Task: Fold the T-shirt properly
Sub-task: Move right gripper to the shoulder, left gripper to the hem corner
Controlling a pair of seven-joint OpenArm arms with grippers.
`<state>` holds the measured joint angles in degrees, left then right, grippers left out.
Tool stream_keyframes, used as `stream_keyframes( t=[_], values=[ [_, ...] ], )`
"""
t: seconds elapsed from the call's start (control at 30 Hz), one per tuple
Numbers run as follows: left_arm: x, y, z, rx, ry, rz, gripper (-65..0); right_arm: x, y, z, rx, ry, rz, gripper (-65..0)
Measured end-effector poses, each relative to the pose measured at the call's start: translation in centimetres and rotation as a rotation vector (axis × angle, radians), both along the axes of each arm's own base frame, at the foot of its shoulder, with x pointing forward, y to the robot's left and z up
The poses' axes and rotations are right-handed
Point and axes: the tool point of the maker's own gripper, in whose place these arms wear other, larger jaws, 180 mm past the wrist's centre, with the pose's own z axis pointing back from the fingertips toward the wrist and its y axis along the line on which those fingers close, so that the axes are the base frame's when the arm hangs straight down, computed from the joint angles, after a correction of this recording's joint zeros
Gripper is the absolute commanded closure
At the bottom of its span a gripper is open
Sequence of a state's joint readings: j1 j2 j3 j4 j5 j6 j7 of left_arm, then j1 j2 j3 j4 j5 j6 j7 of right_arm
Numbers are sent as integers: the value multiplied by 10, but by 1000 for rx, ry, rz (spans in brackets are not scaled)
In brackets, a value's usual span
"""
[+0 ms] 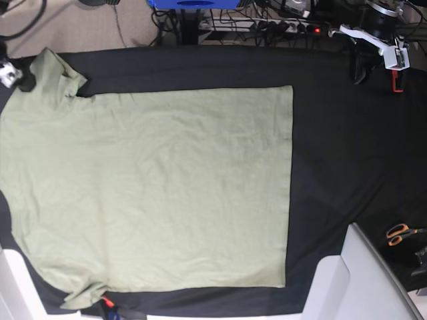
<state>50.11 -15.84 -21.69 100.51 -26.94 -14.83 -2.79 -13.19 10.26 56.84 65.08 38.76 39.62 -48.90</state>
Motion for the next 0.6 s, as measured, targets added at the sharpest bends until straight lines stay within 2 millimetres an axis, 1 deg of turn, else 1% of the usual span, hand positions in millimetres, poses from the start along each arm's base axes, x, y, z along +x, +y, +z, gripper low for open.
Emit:
stream_keyframes(
  t=[0.17, 0.23, 0.33, 0.4, 0.43, 0.5, 0.6],
  values=[
    [-8, 6, -15, -8, 33, 36, -64, -1, 2, -7, 41, -21, -29, -536],
    [-10, 11, -22, -5, 50, 51, -64, 2, 4, -9, 45, -29, -20, -536],
    [-11, 12, -23, -5, 53, 52, -64, 9, 9, -10, 43, -48, -8, -534],
    [-11, 11, -23, -6, 53, 52, -64, 10, 11, -11, 48, -49, -3, -530],
    [-11, 12, -23, -6, 53, 53, -64, 10, 13, -11, 53, -51, -1, -515],
    [-11, 12, -23, -6, 52, 53, -64, 9, 19, -12, 58, -42, 21, -461],
    [-3, 10, -22, -17, 29, 67, -67, 6, 37, -14, 73, -37, 46, -410]
  ],
)
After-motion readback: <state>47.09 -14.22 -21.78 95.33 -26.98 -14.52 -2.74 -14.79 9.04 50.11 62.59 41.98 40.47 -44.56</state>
